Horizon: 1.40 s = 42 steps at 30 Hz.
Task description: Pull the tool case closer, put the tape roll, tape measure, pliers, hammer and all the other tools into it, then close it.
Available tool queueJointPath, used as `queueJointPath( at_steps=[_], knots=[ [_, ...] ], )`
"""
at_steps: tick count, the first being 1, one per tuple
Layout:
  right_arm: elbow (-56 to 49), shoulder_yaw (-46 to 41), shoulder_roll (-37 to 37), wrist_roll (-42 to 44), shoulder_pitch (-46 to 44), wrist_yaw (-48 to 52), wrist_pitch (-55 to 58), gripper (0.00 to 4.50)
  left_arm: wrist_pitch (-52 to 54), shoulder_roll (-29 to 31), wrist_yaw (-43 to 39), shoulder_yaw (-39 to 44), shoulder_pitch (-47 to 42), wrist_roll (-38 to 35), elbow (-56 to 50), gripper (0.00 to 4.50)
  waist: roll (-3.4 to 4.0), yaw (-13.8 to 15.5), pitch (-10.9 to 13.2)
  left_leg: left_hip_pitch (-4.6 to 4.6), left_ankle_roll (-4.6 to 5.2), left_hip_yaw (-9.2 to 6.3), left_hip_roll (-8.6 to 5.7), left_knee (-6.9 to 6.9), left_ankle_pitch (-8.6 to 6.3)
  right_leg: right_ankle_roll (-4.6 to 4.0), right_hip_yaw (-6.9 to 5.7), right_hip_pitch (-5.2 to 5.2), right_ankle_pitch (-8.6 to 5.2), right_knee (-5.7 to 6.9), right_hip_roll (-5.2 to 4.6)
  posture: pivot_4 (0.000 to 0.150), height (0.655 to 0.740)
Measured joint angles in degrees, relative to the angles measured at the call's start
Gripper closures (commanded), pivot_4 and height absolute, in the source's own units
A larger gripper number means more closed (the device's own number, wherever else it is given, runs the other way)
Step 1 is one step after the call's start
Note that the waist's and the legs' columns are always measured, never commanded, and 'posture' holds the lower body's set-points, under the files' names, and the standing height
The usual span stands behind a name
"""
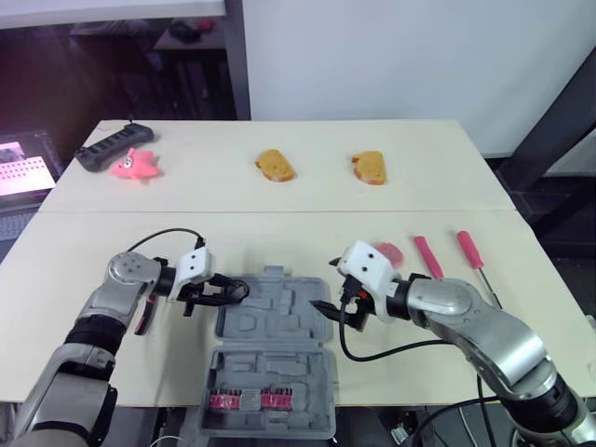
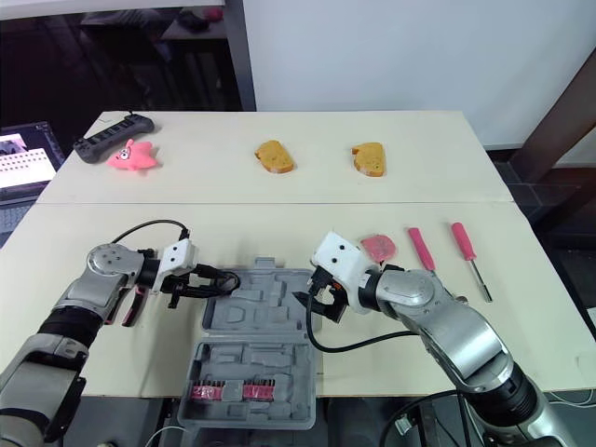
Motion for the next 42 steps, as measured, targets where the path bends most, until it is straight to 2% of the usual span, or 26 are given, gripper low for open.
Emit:
queueJointPath(
  at_steps=[13, 18, 21, 24, 28, 32, 35, 37, 40, 42],
  knots=[
    [-0.99, -0.06, -0.14, 0.11, 0.43, 0.49, 0.17, 0.00, -0.95, -0.57, 0.11, -0.10, -0.59, 1.31, 0.65, 2.81, 0.11, -0.04, -0.07, 0.02, 0.00, 0.00, 0.00, 0.00, 0.00, 0.00, 0.00, 0.01, 0.00, 0.01, 0.00, 0.150, 0.7400],
    [-0.99, -1.69, -0.22, 0.72, 0.43, 1.14, -0.04, 0.00, 6.25, 0.54, -2.88, 0.62, -0.26, -1.77, -4.32, 2.81, 0.11, -0.05, -0.06, -0.01, 0.00, -0.01, 0.00, 0.00, 0.00, 0.00, 0.00, 0.00, 0.00, 0.01, 0.00, 0.150, 0.7400],
    [-1.00, -4.77, -0.85, 1.48, 0.87, 2.04, -0.80, 0.00, 11.55, 2.84, -4.51, 3.23, 0.19, -5.81, -10.72, 2.81, 0.11, -0.02, -0.06, -0.02, 0.00, -0.01, 0.00, 0.00, 0.00, 0.00, 0.00, 0.00, 0.00, 0.01, 0.00, 0.150, 0.7400],
    [-1.03, -10.70, -3.41, 2.95, 3.90, 4.09, -2.60, 0.00, 20.17, 7.94, -5.70, 7.43, 3.08, -11.40, -19.74, 2.81, 0.11, -0.11, -0.06, -0.01, 0.01, 0.00, 0.00, -0.03, -0.01, 0.00, 0.01, 0.00, -0.01, 0.00, -0.01, 0.150, 0.7400],
    [-1.06, -18.62, -5.63, 4.17, 10.16, 6.91, -6.55, 0.00, 25.15, 12.64, -4.98, 11.50, 7.30, -13.88, -23.68, 2.81, 0.12, 0.01, -0.05, 0.02, 0.02, 0.00, 0.00, -0.04, -0.01, 0.00, 0.01, 0.01, -0.01, 0.00, 0.00, 0.150, 0.7400],
    [0.12, -29.86, -6.80, 4.12, 24.08, 12.46, -16.06, 0.00, 22.05, 19.04, -2.50, 16.23, 13.20, -12.48, -15.25, 2.81, 0.10, 0.04, -0.03, 0.00, 0.05, 0.01, 0.00, -0.06, -0.03, 0.00, 0.00, 0.00, -0.02, -0.03, 0.00, 0.150, 0.7400],
    [6.85, -43.11, -4.70, 3.95, 36.02, 17.78, -25.86, 0.00, 16.40, 25.98, 2.02, 22.71, 17.79, -10.50, 0.00, 2.81, 0.04, -0.14, -0.03, 0.06, 0.20, 0.07, 0.01, -0.09, -0.12, -0.02, 0.03, 0.01, -0.03, -0.09, 0.01, 0.150, 0.7400],
    [11.57, -47.88, -4.18, 4.03, 41.28, 21.04, -30.62, 0.00, 12.88, 28.35, 4.61, 25.77, 19.15, -10.01, 6.87, 2.81, 0.06, 0.08, -0.03, 0.08, 0.20, 0.20, 0.00, -0.08, -0.12, -0.16, 0.11, 0.04, -0.11, -0.11, -0.04, 0.150, 0.7400],
    [17.89, -51.78, -3.25, 4.15, 46.44, 25.46, -36.62, 0.00, 7.71, 30.26, 7.35, 29.10, 22.24, -9.50, 15.48, 2.02, 0.06, 0.15, -0.03, 0.19, 0.19, 0.24, 0.00, -0.08, -0.12, -0.23, 0.14, 0.16, -0.17, -0.10, -0.04, 0.150, 0.7400],
    [23.27, -53.02, -3.24, 3.72, 47.68, 26.94, -40.34, 0.00, 5.63, 30.73, 7.86, 30.20, 24.41, -9.36, 19.59, 1.05, 0.03, 0.02, -0.04, 0.26, 0.19, 0.30, 0.01, -0.10, -0.12, -0.24, 0.19, 0.17, -0.18, -0.10, -0.02, 0.150, 0.7400]
  ],
)
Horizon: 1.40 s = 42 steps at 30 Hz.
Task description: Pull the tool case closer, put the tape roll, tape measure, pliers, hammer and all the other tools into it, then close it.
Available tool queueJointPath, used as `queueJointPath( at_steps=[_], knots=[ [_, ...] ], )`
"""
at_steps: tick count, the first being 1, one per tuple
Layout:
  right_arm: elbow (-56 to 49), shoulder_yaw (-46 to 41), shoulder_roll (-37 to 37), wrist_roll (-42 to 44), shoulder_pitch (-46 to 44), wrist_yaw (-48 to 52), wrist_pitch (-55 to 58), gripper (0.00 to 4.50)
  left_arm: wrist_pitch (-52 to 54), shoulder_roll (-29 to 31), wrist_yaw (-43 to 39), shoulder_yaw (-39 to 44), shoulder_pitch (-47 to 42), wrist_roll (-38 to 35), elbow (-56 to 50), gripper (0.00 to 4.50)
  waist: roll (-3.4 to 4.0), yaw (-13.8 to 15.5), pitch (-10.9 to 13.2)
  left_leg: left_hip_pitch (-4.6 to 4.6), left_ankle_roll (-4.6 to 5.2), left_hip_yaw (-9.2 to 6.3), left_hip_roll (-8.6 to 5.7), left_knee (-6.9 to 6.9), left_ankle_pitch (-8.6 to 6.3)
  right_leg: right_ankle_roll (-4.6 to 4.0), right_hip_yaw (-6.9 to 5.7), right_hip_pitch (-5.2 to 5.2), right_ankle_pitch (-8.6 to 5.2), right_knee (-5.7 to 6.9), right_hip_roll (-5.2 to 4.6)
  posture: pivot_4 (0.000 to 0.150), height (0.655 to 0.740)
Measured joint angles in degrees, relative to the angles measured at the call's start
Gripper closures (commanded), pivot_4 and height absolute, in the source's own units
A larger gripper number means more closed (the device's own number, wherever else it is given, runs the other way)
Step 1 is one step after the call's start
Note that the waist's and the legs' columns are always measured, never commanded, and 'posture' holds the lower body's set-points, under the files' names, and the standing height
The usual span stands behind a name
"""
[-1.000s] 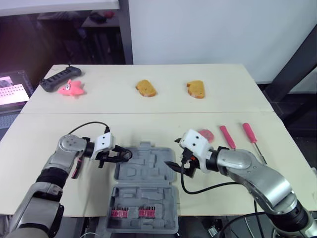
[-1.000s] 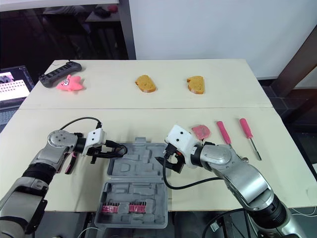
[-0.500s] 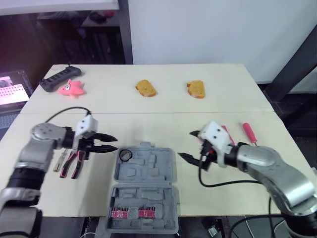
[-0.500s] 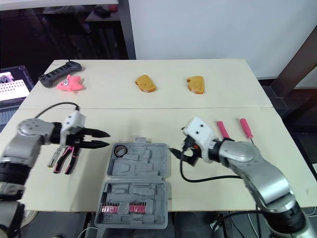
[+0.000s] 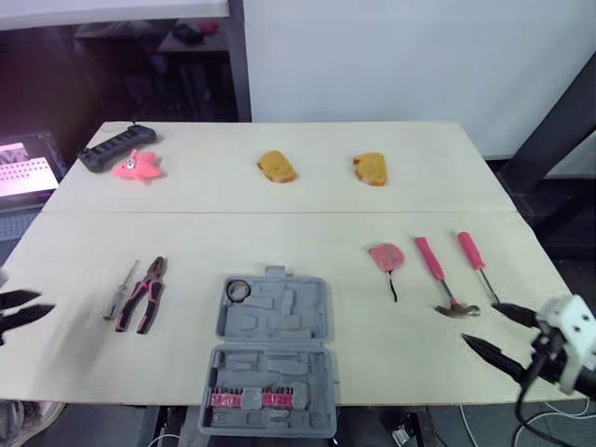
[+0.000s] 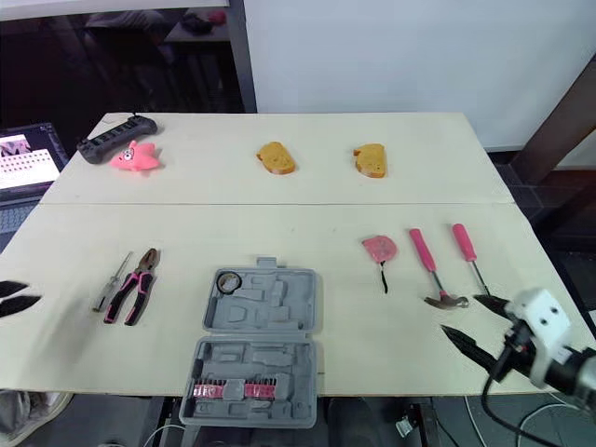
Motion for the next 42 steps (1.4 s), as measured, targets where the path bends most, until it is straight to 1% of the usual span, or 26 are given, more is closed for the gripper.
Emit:
queueJointPath(
  at_steps=[2, 7, 10, 17, 21, 24, 25, 27, 29, 31, 34, 36, 39, 42],
  knots=[
    [5.27, -0.74, -0.02, -0.83, 0.04, 0.51, -2.93, 0.00, -1.75, 0.18, 0.36, 1.26, 2.13, 0.06, 3.24, 0.03, 0.00, -0.03, 0.00, 0.05, 0.00, 0.03, 0.00, -0.04, 0.00, 0.00, 0.02, 0.00, 0.00, 0.02, 0.00, 0.150, 0.7400],
    [14.05, -0.48, -0.83, -3.03, -0.98, 0.54, -8.10, 0.00, -3.81, 0.35, 1.08, 3.55, 4.57, -0.15, 5.63, 0.03, 0.00, 0.01, 0.00, 0.46, -0.01, 0.15, 0.00, -0.16, 0.00, 0.05, 0.12, 0.29, -0.04, 0.03, 0.00, 0.150, 0.7400],
    [15.90, 0.18, -1.26, -3.33, -1.46, 0.71, -9.99, 0.00, -4.49, 0.35, 1.13, 4.43, 5.24, -0.60, 5.70, 0.03, 0.01, 0.01, 0.00, 0.72, -0.02, 0.15, 0.00, -0.19, -0.01, -0.02, 0.12, 0.56, -0.20, 0.02, -0.01, 0.150, 0.7400],
    [16.66, 1.48, -1.71, -3.47, -2.40, 0.61, -11.36, 0.00, -4.47, 0.24, 1.15, 5.63, 6.02, -0.79, 4.81, 0.03, 0.01, 0.01, 0.00, 0.73, -0.02, 0.15, 0.00, -0.19, -0.01, 0.00, 0.12, 0.58, -0.21, 0.02, -0.01, 0.150, 0.7400],
    [12.33, 2.12, -1.11, -2.95, -1.12, -0.54, -9.83, 0.00, -3.77, -1.96, 1.14, 5.66, 5.72, -0.91, 1.97, 0.03, 0.06, 0.06, -0.02, 0.74, -0.02, 0.15, 0.00, -0.18, -0.01, 0.00, 0.12, 0.62, -0.21, 0.02, -0.01, 0.150, 0.7400],
    [4.94, 3.45, -0.35, -1.87, 0.19, -2.75, -6.06, 0.00, -1.08, -5.53, -0.09, 5.54, 5.73, -2.37, -4.50, 0.03, 0.08, 0.07, -0.04, 0.73, -0.02, 0.14, 0.01, -0.18, -0.01, 0.01, 0.11, 0.66, -0.20, 0.02, -0.01, 0.150, 0.7400],
    [0.55, 4.53, 0.45, -1.14, 0.45, -4.51, -3.32, 0.00, 0.95, -7.29, -0.64, 5.54, 7.10, -3.60, -9.58, 0.03, 0.08, 0.05, -0.04, 0.72, -0.02, 0.14, 0.02, -0.18, -0.01, 0.01, 0.11, 0.66, -0.20, 0.02, 0.00, 0.150, 0.7400],
    [-8.89, 8.70, 3.17, 0.17, -0.33, -10.30, 3.36, 0.00, 6.64, -11.30, -1.17, 4.53, 10.66, -7.04, -23.33, 0.03, 0.09, 0.02, -0.05, 0.67, -0.04, 0.14, 0.04, -0.19, 0.00, 0.03, 0.12, 0.72, -0.19, 0.03, -0.01, 0.150, 0.7400],
    [-17.30, 15.49, 6.97, 0.22, -4.37, -18.36, 11.15, 0.00, 12.40, -15.42, -0.61, 2.03, 12.59, -10.39, -38.32, 0.03, 0.04, -0.04, -0.07, 0.65, -0.06, 0.14, 0.06, -0.13, 0.00, 0.01, 0.12, 0.76, -0.18, 0.05, 0.00, 0.150, 0.7400],
    [-20.60, 20.32, 9.77, -2.00, -8.74, -26.06, 17.02, 0.00, 15.40, -17.51, 1.06, 1.17, 12.99, -12.33, -47.40, 0.03, 0.01, 0.02, -0.09, 0.71, -0.06, 0.12, 0.06, -0.08, 0.00, 0.00, 0.12, 0.75, -0.18, 0.03, 0.00, 0.150, 0.7400],
    [-20.90, 26.76, 14.12, -8.00, -14.44, -37.16, 23.36, 0.00, 18.49, -20.16, 3.45, 0.81, 13.52, -14.75, -58.38, 0.03, 0.04, 0.08, -0.08, 0.72, -0.05, 0.12, 0.04, -0.05, 0.00, 0.00, 0.12, 0.69, -0.18, 0.00, -0.01, 0.150, 0.7400],
    [-20.01, 29.69, 18.79, -11.11, -17.77, -43.55, 26.47, 0.00, 18.52, -21.44, 2.86, -1.11, 14.58, -15.88, -64.03, 0.03, 0.08, 0.08, -0.08, 0.72, -0.05, 0.12, 0.04, -0.09, 0.00, 0.00, 0.12, 0.68, -0.18, -0.02, -0.02, 0.150, 0.7400],
    [-17.43, 33.31, 22.16, -14.05, -21.63, -48.71, 29.15, 0.00, 20.09, -21.50, 0.50, -3.61, 15.70, -17.27, -68.29, 0.03, 0.08, 0.00, -0.08, 0.72, -0.05, 0.12, 0.04, -0.07, 0.00, -0.02, 0.13, 0.65, -0.19, -0.02, -0.01, 0.150, 0.7400],
    [-12.06, 34.38, 26.12, -16.42, -26.51, -53.28, 30.56, 0.00, 22.03, -20.42, -1.52, -5.02, 15.52, -18.47, -70.18, 0.03, 0.11, -0.06, -0.06, 0.70, -0.04, 0.12, 0.04, -0.08, 0.00, -0.04, 0.13, 0.62, -0.19, -0.02, 0.00, 0.150, 0.7400]
  ],
)
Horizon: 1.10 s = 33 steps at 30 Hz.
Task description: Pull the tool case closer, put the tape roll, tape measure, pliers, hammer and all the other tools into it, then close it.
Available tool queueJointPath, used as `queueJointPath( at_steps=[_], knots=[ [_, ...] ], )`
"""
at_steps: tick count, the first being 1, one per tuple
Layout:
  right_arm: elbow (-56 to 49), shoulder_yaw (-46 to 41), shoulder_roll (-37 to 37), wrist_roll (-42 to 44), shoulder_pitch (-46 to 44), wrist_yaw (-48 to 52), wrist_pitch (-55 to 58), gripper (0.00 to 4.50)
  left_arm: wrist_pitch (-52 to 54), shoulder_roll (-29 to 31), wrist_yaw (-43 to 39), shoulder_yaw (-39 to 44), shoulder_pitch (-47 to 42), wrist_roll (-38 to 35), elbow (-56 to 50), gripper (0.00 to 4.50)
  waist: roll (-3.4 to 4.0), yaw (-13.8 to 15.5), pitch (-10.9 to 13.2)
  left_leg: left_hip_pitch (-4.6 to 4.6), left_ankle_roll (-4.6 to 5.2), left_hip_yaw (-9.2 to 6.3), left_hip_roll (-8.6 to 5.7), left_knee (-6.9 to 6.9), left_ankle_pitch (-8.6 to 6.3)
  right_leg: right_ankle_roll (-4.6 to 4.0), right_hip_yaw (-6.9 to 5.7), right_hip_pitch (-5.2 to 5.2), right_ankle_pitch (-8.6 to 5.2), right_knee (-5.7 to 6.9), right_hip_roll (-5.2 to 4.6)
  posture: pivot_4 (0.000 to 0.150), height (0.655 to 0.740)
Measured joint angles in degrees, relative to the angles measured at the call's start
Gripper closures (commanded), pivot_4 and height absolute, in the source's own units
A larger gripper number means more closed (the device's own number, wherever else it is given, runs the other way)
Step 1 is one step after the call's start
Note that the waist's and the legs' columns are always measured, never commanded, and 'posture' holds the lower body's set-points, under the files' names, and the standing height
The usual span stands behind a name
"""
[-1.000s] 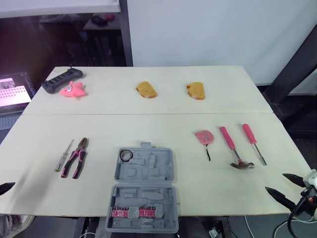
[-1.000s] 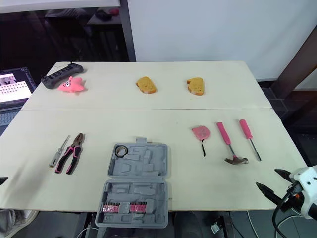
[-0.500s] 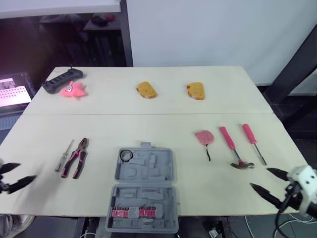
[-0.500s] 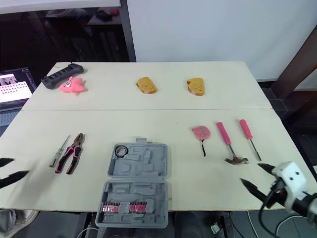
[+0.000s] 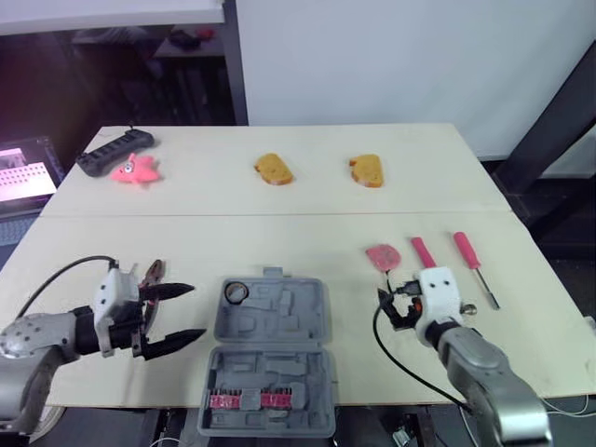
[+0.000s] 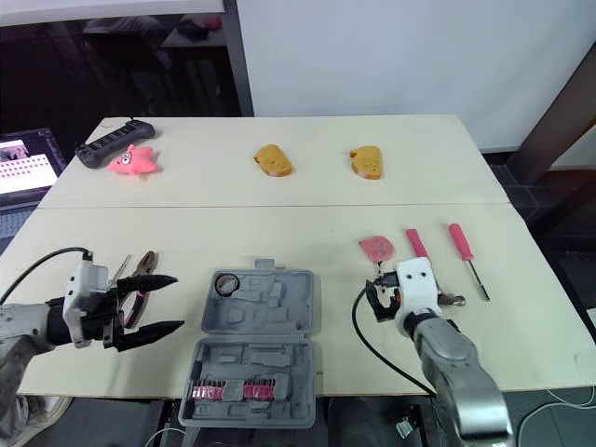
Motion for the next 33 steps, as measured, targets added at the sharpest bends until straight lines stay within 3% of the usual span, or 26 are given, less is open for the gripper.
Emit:
queueJointPath(
  at_steps=[13, 16, 23, 33],
  knots=[
    [17.14, 0.49, 4.02, -3.14, -10.63, -4.53, -3.37, 0.00, 0.82, 0.45, -1.15, -5.01, -1.65, 0.82, -2.70, 0.03, 0.01, -0.18, 0.00, -0.04, 0.01, 0.00, 0.00, -0.02, 0.00, 0.02, 0.00, -0.07, 0.01, 0.00, 0.01, 0.150, 0.7400],
    [18.74, -0.07, 4.02, -2.92, -11.46, -4.04, -4.27, 0.87, 0.64, 0.45, -1.14, -5.06, -1.55, 1.33, -2.78, 0.00, 0.00, -0.15, 0.00, -0.05, 0.01, 0.00, 0.00, -0.02, 0.00, 0.02, 0.00, -0.06, 0.01, -0.01, 0.00, 0.150, 0.7400],
    [19.32, 0.02, 4.05, -2.16, -11.86, -2.83, -3.83, 4.42, 0.06, 0.38, -1.13, -5.06, -0.72, 1.40, -3.29, 0.00, 0.00, 0.12, 0.00, -0.07, 0.01, 0.00, -0.01, 0.00, 0.00, 0.01, -0.01, -0.05, 0.00, -0.03, -0.01, 0.150, 0.7400],
    [15.36, -0.61, 3.18, -1.79, -8.91, -1.45, -1.49, 4.48, -0.18, 0.19, -1.19, -5.53, -1.51, 1.60, -3.26, 0.00, 0.00, 0.15, 0.00, -0.07, 0.01, -0.01, 0.00, -0.04, 0.00, 0.02, -0.01, -0.05, 0.00, -0.06, -0.01, 0.150, 0.7400]
  ],
)
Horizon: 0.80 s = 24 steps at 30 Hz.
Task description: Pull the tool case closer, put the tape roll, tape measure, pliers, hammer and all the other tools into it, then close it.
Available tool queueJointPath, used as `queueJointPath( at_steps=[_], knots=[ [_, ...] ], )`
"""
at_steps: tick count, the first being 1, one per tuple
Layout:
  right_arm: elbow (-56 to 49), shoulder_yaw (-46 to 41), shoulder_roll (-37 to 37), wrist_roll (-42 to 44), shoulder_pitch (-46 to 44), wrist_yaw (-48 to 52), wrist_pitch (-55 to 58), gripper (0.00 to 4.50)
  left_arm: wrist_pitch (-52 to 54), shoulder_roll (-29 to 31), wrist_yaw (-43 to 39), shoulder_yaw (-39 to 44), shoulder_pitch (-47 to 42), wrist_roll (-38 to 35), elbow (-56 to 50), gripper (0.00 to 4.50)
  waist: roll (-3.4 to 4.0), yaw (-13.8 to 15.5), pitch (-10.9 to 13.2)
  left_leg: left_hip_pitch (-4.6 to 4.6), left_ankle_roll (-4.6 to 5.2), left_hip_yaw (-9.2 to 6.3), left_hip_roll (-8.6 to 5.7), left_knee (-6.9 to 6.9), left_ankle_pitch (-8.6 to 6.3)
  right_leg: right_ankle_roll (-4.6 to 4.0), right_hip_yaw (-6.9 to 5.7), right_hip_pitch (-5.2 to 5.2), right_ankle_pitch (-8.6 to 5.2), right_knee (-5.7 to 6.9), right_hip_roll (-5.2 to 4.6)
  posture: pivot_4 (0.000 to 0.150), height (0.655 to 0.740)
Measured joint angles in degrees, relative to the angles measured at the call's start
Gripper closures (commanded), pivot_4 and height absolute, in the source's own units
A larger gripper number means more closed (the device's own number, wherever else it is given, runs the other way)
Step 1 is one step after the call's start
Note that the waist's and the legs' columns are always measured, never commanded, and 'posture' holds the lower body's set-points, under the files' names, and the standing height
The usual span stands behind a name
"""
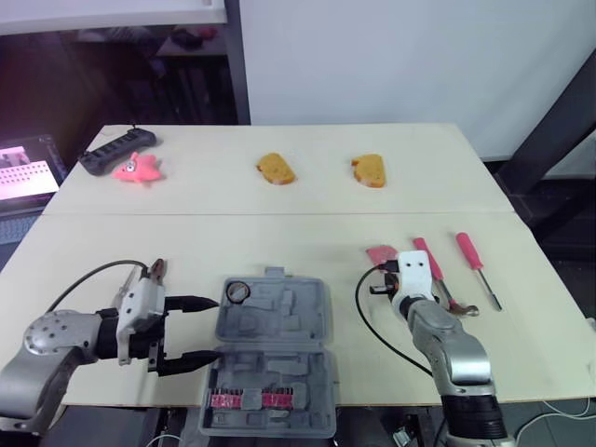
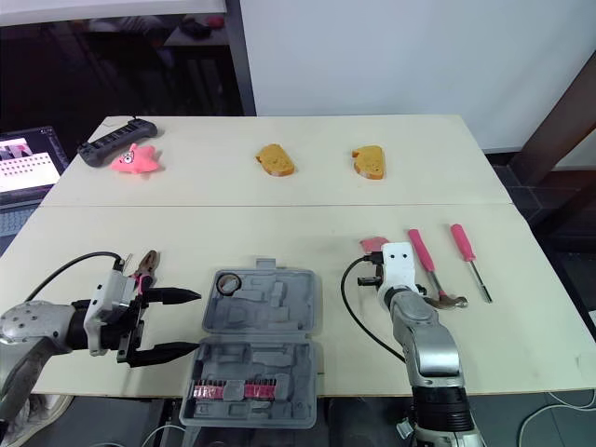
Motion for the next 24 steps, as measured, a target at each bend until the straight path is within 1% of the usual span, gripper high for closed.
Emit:
queueJointPath(
  at_steps=[2, 6, 11, 13, 16, 19, 24],
  knots=[
    [-3.90, 0.49, -1.30, 0.44, 3.53, 1.48, 1.37, 4.48, -0.04, -0.31, -0.07, -1.07, -0.84, 0.18, 0.07, 0.00, 0.02, 0.04, 0.01, -0.02, 0.00, 0.00, 0.00, -0.03, 0.00, 0.01, 0.00, 0.00, 0.00, -0.04, 0.00, 0.150, 0.7400],
    [-14.41, 2.35, -3.72, 1.36, 13.51, 4.71, 3.62, 4.48, -0.28, -1.01, -0.31, -3.23, -2.19, 0.96, 0.93, 0.00, 0.01, -0.10, 0.01, 0.00, 0.02, 0.00, 0.00, -0.10, -0.01, 0.01, 0.00, -0.01, -0.01, -0.11, 0.00, 0.150, 0.7400],
    [-24.97, 4.89, -5.26, 2.67, 23.73, 6.66, 7.13, 4.48, -1.64, -1.45, -1.22, -4.58, -3.60, 1.49, 2.95, 0.00, 0.02, -0.17, 0.00, 0.00, 0.02, 0.00, 0.00, -0.11, -0.01, 0.00, 0.01, -0.03, -0.02, -0.13, 0.00, 0.150, 0.7400],
    [-31.59, 6.68, -6.58, 3.52, 30.80, 7.33, 9.51, 4.48, -2.30, -1.58, -1.77, -5.20, -4.41, 1.84, 4.08, 0.00, 0.04, 0.18, 0.00, 0.00, 0.01, -0.02, 0.00, -0.22, -0.01, 0.03, -0.01, -0.03, -0.05, -0.18, 0.00, 0.150, 0.7400],
    [-37.49, 8.50, -7.34, 4.98, 37.64, 7.78, 12.94, 4.48, -2.61, -1.85, -2.72, -6.37, -5.07, 2.38, 5.50, 0.00, -0.02, -0.08, -0.02, -0.01, 0.01, 0.00, 0.00, -0.21, -0.01, 0.01, 0.01, -0.02, -0.03, -0.25, -0.01, 0.150, 0.7400],
    [-40.78, 8.60, -7.21, 5.74, 41.69, 7.53, 15.41, 4.48, -3.14, -1.89, -3.42, -6.58, -5.59, 2.41, 5.98, 0.00, -0.04, -0.12, -0.03, 0.00, 0.01, 0.01, 0.00, -0.22, -0.01, -0.01, 0.02, -0.02, -0.01, -0.30, -0.01, 0.150, 0.7400],
    [-41.84, 9.08, -5.91, 7.21, 43.67, 7.42, 16.41, 4.48, -3.97, -1.90, -4.26, -7.07, -6.44, 2.78, 7.43, 0.00, -0.03, -0.05, -0.03, -0.05, 0.01, 0.00, 0.01, -0.24, -0.01, -0.01, 0.02, -0.02, -0.02, -0.40, -0.02, 0.150, 0.7400]
  ],
)
